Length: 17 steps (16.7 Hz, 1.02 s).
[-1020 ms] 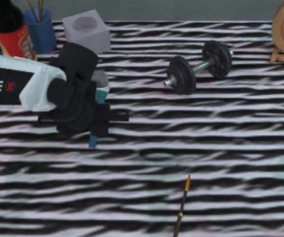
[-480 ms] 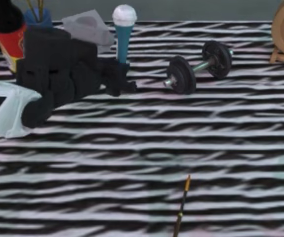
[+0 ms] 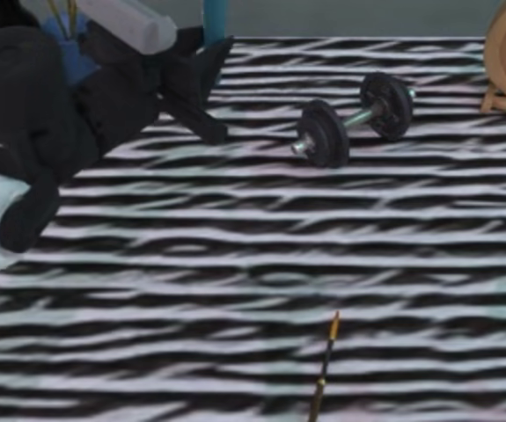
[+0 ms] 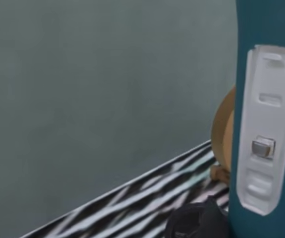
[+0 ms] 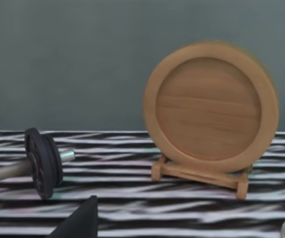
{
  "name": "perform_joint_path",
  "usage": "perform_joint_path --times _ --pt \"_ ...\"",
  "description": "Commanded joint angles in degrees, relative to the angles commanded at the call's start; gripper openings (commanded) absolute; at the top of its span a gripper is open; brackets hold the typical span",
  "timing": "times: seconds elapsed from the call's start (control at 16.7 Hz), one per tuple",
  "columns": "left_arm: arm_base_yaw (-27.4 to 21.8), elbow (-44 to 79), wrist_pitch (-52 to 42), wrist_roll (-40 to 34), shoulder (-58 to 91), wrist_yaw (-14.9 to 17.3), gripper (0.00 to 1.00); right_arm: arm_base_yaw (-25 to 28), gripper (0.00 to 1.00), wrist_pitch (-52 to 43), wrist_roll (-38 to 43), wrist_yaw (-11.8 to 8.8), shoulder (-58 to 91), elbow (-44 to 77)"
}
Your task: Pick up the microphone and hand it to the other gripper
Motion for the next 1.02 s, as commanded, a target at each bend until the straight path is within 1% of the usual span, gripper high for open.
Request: perform_joint_path --times 0.24,0.36,0.48,0.72,0.78,0.9,1.02 --pt "-0.3 0.2 0.0 0.1 0.1 -0.1 0.00 0.0 1.00 0.0 0.0 0.0 0.0 0.0" --pt "-1.2 0.1 0.6 -0.3 0.1 -1.0 0.00 0.0 1.00 0.0 0.0 0.0 0.0 0.0" --pt "-3.8 -0.4 2.3 -1.3 0.1 -3.9 0.00 0.0 1.00 0.0 0.0 0.0 0.0 0.0" --pt "-10.9 -1.8 6.8 -4.1 -0.2 -11.8 0.00 0.0 1.00 0.0 0.0 0.0 0.0 0.0" --pt "-12.3 -2.1 7.7 -4.7 -0.4 -13.4 0.00 0.0 1.00 0.0 0.0 0.0 0.0 0.0" --pt "-13.6 -2.3 8.6 -5.3 -0.5 -14.8 0.00 0.0 1.00 0.0 0.0 0.0 0.0 0.0" --pt "-13.6 -2.3 8.6 -5.3 -0.5 -14.8 0.00 0.0 1.00 0.0 0.0 0.0 0.0 0.0"
